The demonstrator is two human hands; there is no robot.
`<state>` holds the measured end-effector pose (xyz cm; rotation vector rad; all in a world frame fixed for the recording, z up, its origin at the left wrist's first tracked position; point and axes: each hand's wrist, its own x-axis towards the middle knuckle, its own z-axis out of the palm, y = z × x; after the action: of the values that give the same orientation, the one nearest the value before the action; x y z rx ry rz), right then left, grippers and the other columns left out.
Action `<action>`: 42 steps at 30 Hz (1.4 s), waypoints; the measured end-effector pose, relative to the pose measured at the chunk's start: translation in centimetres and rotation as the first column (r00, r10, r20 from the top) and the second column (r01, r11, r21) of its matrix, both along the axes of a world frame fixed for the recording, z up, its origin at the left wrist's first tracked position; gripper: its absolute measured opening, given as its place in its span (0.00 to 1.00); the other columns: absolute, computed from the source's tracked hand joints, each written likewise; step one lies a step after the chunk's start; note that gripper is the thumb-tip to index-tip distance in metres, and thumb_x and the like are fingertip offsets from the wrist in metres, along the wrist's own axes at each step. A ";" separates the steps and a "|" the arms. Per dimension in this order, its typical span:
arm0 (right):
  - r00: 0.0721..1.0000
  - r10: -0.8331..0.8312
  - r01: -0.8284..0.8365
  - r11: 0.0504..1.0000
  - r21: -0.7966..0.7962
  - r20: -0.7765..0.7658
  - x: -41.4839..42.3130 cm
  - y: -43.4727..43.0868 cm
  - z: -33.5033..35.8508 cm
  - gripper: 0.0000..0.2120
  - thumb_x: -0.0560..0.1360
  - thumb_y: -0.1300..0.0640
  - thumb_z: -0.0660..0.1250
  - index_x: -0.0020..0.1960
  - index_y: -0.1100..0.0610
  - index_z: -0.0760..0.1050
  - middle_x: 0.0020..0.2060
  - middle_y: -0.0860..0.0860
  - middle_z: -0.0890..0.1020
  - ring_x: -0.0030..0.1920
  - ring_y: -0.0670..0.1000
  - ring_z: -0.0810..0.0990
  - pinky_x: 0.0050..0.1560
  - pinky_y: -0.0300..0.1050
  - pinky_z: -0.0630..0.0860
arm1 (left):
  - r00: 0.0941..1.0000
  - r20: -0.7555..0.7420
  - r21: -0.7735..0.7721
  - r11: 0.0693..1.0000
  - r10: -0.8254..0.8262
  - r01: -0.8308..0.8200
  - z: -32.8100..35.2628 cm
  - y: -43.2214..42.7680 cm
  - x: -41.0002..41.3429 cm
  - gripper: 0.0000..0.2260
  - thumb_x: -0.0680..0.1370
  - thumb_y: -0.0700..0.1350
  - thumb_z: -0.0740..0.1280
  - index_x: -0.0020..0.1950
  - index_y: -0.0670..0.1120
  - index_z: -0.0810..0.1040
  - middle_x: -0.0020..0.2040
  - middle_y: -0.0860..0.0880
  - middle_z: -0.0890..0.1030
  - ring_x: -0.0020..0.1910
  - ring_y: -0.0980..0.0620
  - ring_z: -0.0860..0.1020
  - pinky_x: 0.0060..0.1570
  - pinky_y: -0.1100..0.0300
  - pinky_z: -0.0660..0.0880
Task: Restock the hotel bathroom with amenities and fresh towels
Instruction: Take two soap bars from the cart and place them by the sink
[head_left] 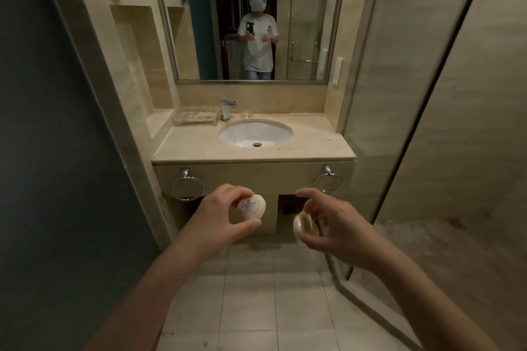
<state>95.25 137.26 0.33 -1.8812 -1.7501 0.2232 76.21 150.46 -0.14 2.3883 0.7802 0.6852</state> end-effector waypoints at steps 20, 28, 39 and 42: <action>0.996 0.011 -0.013 1.000 -0.023 -0.083 21.9 29.3 -1.1 0.27 0.71 0.52 0.70 0.68 0.45 0.64 0.48 0.41 0.75 0.50 0.41 0.75 0.50 0.35 0.74 | 0.998 -0.029 -0.031 0.998 0.062 -0.063 -1.1 29.0 20.0 0.18 0.70 0.50 0.72 0.59 0.53 0.74 0.53 0.58 0.74 0.51 0.66 0.72 0.49 0.73 0.70; 0.991 0.064 -0.065 0.998 -0.002 -0.115 30.9 41.2 -1.5 0.25 0.71 0.52 0.69 0.66 0.45 0.66 0.46 0.40 0.76 0.49 0.39 0.75 0.46 0.36 0.73 | 0.988 -0.005 -0.085 0.984 0.155 -0.155 -1.6 38.2 27.0 0.15 0.70 0.47 0.73 0.53 0.56 0.74 0.51 0.58 0.75 0.50 0.63 0.74 0.47 0.72 0.70; 0.986 0.120 -0.131 0.987 -0.096 -0.113 37.9 58.5 -5.1 0.24 0.72 0.50 0.67 0.66 0.46 0.66 0.47 0.40 0.75 0.48 0.38 0.75 0.44 0.30 0.68 | 0.969 -0.011 -0.169 0.955 0.247 -0.246 -5.5 54.4 33.1 0.15 0.69 0.45 0.74 0.51 0.54 0.75 0.50 0.56 0.75 0.47 0.62 0.75 0.44 0.76 0.69; 0.987 0.090 -0.105 0.988 -0.109 -0.131 39.4 64.4 -5.8 0.23 0.71 0.50 0.67 0.65 0.45 0.66 0.47 0.40 0.75 0.48 0.38 0.75 0.44 0.33 0.71 | 0.966 0.013 -0.228 0.941 0.259 -0.249 -6.7 59.9 35.4 0.14 0.69 0.45 0.74 0.51 0.52 0.77 0.50 0.56 0.76 0.47 0.62 0.75 0.43 0.73 0.70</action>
<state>134.69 201.64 -5.50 -1.8203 -1.7785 0.4798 111.60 210.40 -6.85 2.0827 1.0997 0.7058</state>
